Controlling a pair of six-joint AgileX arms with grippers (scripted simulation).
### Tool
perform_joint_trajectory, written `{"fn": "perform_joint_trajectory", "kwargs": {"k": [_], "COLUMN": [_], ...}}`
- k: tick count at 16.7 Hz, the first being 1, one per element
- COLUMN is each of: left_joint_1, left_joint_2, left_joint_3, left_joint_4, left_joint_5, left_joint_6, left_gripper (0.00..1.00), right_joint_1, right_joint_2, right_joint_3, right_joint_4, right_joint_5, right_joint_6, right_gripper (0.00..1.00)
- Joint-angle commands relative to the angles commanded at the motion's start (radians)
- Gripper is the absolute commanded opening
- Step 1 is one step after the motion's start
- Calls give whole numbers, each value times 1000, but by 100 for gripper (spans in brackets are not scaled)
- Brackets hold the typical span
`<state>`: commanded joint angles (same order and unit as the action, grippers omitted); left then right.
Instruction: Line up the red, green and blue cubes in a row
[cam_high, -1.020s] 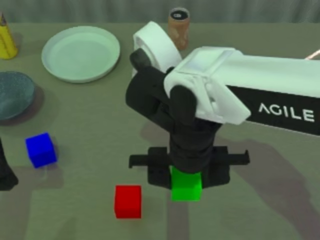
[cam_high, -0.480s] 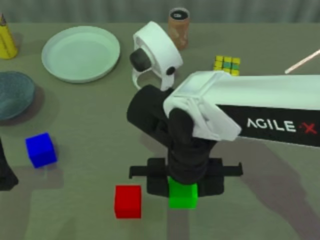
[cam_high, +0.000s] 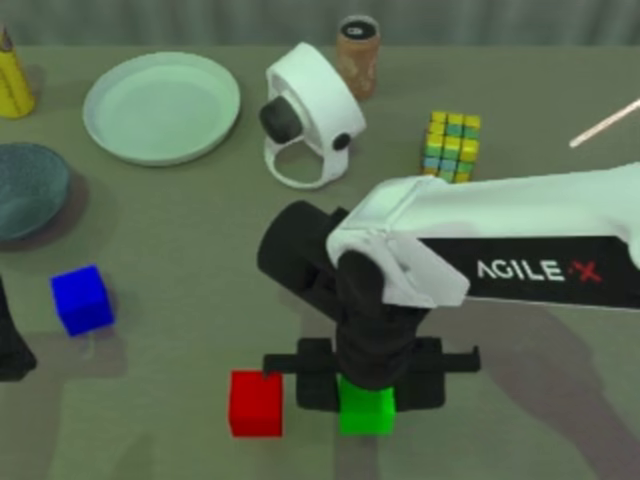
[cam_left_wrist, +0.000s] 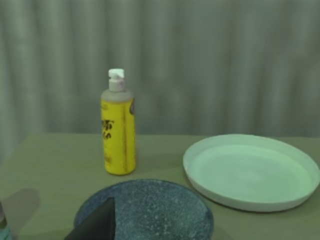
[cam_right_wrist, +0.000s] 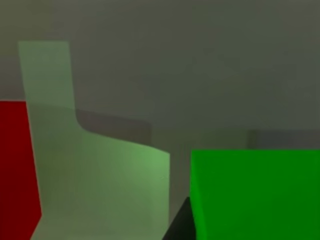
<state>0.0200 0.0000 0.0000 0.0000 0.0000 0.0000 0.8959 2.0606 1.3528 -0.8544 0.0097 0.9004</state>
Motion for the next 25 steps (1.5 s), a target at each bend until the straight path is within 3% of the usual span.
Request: {"fn": "perform_joint_trajectory", "kwargs": {"k": [12,22,25], "left_joint_1": [0,0,0], "left_joint_2": [0,0,0], "left_joint_3": [0,0,0], "left_joint_4": [0,0,0], "left_joint_5": [0,0,0], "left_joint_6": [0,0,0], "left_gripper": [100,100,100], "right_joint_1": [0,-1,0], "right_joint_2": [0,-1,-27], "right_joint_3": [0,3,56], "right_joint_4": [0,-4,-77], "right_joint_5": [0,0,1], "right_joint_6": [0,0,6], "right_gripper": [98,100,100]}}
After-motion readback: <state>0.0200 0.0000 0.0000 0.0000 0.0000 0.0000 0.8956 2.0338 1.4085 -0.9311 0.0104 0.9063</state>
